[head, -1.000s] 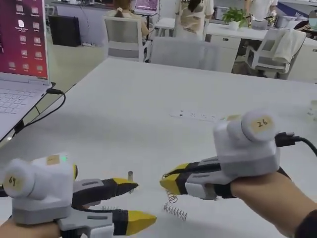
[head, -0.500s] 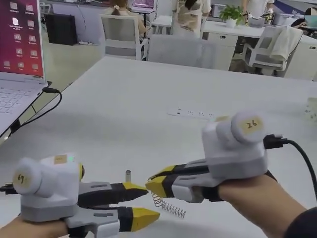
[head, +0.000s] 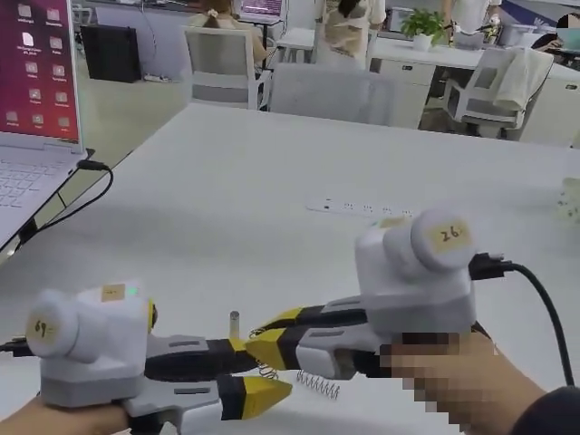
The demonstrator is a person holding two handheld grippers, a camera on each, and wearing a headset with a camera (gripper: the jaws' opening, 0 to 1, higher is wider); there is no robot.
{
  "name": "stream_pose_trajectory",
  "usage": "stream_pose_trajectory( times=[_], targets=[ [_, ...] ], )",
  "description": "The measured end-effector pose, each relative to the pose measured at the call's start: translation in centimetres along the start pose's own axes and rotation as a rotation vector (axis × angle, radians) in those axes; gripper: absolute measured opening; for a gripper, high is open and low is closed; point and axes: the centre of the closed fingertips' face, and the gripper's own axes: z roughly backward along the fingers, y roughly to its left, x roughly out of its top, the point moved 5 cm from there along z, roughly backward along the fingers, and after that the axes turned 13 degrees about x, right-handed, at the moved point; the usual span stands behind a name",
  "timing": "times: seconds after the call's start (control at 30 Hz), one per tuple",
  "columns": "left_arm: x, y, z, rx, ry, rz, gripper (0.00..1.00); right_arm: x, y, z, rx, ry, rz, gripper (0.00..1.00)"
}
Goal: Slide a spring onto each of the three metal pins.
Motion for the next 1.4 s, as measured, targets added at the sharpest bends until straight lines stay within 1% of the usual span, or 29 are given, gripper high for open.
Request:
stream_pose_trajectory(
  times=[0.23, 0.5, 0.77, 0.87, 1.0, 1.07, 1.1, 1.17, 1.23, 1.3, 1.33, 1.37, 1.4],
  targets=[
    [-0.1, -0.1, -0.1, -0.008, 0.004, -0.019, 0.04, 0.1, 0.0, 0.1, 0.001, -0.007, -0.003, 0.08],
    [-0.1, -0.2, 0.0, -0.003, 0.006, -0.041, 0.03, -0.1, 0.0, 0.4, 0.000, -0.006, -0.007, 0.08],
    [-0.4, -0.3, 0.0, -0.007, 0.027, -0.081, 0.02, -0.6, 0.1, 1.1, 0.010, 0.036, -0.007, 0.08],
    [-0.5, -0.5, 0.0, -0.012, 0.038, -0.107, 0.02, -0.9, 0.2, 1.4, 0.018, 0.058, -0.007, 0.08],
    [-0.8, -0.9, -0.1, -0.024, 0.060, -0.141, 0.02, -1.3, 0.4, 1.6, 0.035, 0.107, 0.006, 0.08],
    [-1.0, -1.1, -0.2, -0.034, 0.075, -0.165, 0.02, -1.6, 0.5, 1.7, 0.051, 0.145, 0.014, 0.08],
    [-1.2, -1.3, -0.2, -0.043, 0.088, -0.184, 0.02, -1.8, 0.6, 1.8, 0.059, 0.172, 0.019, 0.08],
    [-1.5, -1.5, -0.2, -0.053, 0.103, -0.209, 0.02, -2.1, 0.8, 1.8, 0.074, 0.208, 0.024, 0.08],
    [-1.6, -1.6, -0.3, -0.061, 0.113, -0.220, 0.02, -2.2, 0.9, 1.7, 0.083, 0.235, 0.028, 0.08],
    [-2.0, -1.8, -0.3, -0.071, 0.136, -0.241, 0.02, -2.6, 1.0, 1.6, 0.100, 0.291, 0.043, 0.08],
    [-2.2, -1.9, -0.3, -0.075, 0.149, -0.250, 0.02, -2.8, 1.1, 1.6, 0.104, 0.328, 0.049, 0.08],
    [-2.2, -2.0, -0.3, -0.079, 0.155, -0.258, 0.02, -2.8, 1.2, 1.5, 0.112, 0.338, 0.056, 0.08],
    [-2.3, -2.1, -0.3, -0.085, 0.165, -0.262, 0.02, -3.0, 1.3, 1.5, 0.119, 0.372, 0.061, 0.08]
  ],
)
